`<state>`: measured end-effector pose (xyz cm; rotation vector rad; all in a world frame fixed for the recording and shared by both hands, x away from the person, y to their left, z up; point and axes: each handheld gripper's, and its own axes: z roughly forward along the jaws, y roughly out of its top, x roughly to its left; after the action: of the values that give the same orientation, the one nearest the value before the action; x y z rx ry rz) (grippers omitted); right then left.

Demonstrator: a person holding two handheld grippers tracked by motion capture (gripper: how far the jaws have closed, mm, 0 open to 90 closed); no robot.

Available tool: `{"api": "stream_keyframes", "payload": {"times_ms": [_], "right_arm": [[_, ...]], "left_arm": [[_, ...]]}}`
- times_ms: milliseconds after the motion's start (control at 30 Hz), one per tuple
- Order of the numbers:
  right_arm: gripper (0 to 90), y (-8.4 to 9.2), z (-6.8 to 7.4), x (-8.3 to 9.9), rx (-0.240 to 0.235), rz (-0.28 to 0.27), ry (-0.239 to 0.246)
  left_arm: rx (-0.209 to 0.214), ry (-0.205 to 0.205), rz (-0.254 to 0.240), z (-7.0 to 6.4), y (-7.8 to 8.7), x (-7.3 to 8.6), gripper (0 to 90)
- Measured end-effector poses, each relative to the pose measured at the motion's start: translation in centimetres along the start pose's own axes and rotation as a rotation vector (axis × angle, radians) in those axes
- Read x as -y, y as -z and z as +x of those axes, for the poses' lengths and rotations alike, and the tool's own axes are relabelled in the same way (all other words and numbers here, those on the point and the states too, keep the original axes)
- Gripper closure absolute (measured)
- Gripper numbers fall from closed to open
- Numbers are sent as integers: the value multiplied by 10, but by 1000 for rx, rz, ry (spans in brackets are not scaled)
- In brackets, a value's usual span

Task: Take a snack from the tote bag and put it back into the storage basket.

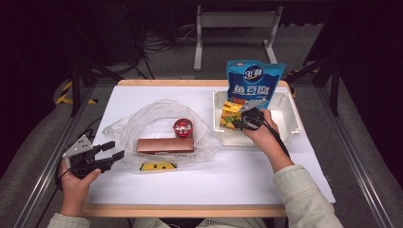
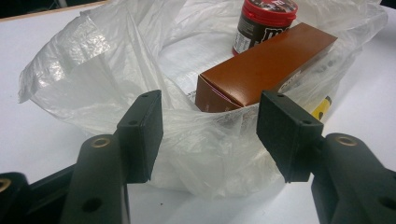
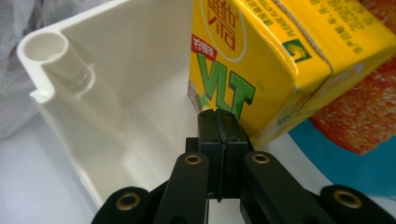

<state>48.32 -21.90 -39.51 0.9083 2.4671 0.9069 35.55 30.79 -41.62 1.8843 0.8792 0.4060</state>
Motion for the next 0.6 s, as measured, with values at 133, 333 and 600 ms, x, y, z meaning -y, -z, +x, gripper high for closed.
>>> {"api": "stream_keyframes", "payload": {"times_ms": [133, 333, 600], "right_arm": [[899, 0, -2, 1, 12, 8, -9], [900, -1, -7, 3, 35, 19, -29], [900, 1, -9, 6, 41, 19, -41]], "left_arm": [[2, -2, -3, 0, 0, 0, 417], [3, 0, -3, 0, 0, 0, 417], [3, 0, -3, 0, 0, 0, 417]]}}
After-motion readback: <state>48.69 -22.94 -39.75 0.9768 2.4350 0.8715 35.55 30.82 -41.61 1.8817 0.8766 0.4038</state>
